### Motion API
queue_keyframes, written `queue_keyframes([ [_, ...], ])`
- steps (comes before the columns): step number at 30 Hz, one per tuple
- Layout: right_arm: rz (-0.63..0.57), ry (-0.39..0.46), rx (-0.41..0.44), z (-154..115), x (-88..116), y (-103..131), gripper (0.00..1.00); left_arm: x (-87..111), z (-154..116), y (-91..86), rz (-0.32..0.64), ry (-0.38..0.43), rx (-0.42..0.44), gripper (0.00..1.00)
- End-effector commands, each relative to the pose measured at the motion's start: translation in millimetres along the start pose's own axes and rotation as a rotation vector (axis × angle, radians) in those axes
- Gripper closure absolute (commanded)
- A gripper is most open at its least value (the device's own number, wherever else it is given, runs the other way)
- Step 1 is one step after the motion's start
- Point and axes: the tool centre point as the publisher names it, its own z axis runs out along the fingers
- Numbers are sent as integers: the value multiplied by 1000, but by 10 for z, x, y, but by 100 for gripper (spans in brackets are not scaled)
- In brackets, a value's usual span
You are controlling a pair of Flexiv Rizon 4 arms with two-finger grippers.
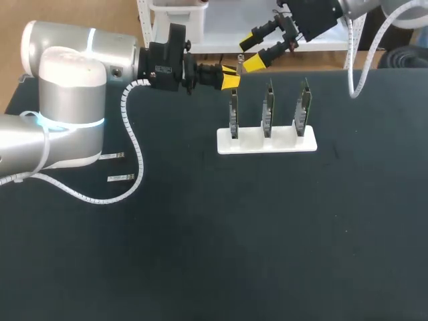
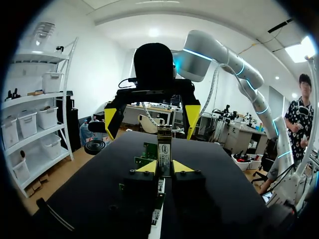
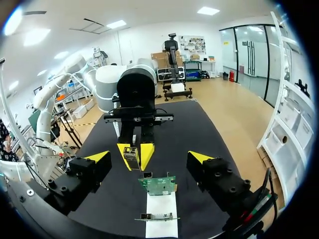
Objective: Pick up the optical module with the left hand, and insert it into the network port with the right hand.
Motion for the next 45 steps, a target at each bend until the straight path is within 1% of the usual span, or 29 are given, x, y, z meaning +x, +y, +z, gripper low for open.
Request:
queue_keyframes([
  [1,3,-7,-21,37,-24,-39,0,-2,5,19,-1,2,4,100],
  [16,11,-20,-59,68,-40,0,0,-2,5,19,-1,2,4,100],
  [25,6,-14,-64,65,-73,30,0,-2,5,19,-1,2,4,100],
  [45,31,-12,-89,87,-62,101,0,-2,5,19,-1,2,4,100],
])
